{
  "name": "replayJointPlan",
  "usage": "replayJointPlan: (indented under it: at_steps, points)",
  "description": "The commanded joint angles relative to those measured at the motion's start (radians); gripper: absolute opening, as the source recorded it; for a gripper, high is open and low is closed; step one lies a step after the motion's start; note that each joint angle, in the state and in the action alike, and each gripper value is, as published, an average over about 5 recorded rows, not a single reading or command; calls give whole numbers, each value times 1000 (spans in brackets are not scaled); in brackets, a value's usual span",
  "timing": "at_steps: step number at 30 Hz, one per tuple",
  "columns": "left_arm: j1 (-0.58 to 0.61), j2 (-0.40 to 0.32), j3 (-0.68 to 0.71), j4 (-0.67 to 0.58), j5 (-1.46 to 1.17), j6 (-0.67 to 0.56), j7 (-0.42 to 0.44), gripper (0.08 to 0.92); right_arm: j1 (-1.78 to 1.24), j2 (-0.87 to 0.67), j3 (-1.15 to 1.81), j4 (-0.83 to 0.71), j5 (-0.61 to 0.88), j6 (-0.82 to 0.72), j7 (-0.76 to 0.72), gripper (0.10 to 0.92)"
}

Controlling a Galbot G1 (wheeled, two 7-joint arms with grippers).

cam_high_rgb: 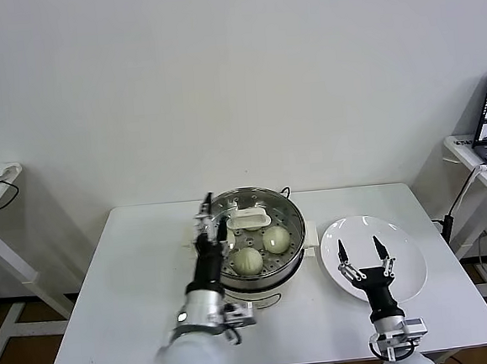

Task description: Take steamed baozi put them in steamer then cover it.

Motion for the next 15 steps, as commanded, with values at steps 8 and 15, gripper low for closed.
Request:
replayJointPlan:
  at_steps: [8,15]
  points:
    - [320,-117,-556,-99,-1059,-415,-113,823,21,-54,-9,183,-24,-210,21,823]
    - [344,-139,-557,-86,-1063,-460,-87,823,15,-54,-27,187,-19,-208,21,823]
